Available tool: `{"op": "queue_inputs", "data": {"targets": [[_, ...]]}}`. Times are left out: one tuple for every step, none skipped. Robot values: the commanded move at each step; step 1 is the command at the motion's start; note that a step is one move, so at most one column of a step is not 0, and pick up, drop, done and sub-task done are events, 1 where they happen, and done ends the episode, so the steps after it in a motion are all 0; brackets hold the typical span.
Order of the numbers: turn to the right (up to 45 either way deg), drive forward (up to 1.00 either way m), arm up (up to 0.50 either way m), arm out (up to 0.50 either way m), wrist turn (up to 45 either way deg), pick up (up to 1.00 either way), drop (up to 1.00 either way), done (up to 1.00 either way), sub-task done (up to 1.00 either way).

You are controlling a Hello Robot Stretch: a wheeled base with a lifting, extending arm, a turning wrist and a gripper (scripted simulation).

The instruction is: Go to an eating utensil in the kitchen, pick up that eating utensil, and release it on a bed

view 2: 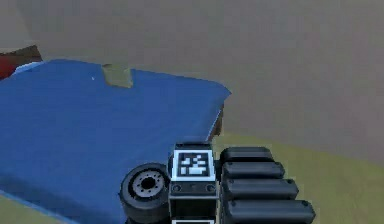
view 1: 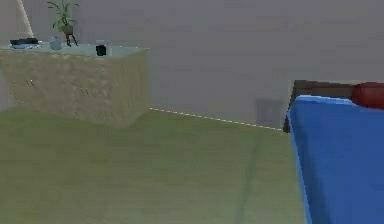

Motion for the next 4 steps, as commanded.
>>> {"op": "queue_inputs", "data": {"targets": [[18.0, 0.0, 0.0, 0.0, 0.0, 0.0, 0.0, 0.0, 0.0], [0.0, 1.0, 0.0, 0.0, 0.0, 0.0, 0.0, 0.0, 0.0], [0.0, 0.35, 0.0, 0.0, 0.0, 0.0, 0.0, 0.0, 0.0], [-45.0, 0.0, 0.0, 0.0, 0.0, 0.0, 0.0, 0.0, 0.0]]}}
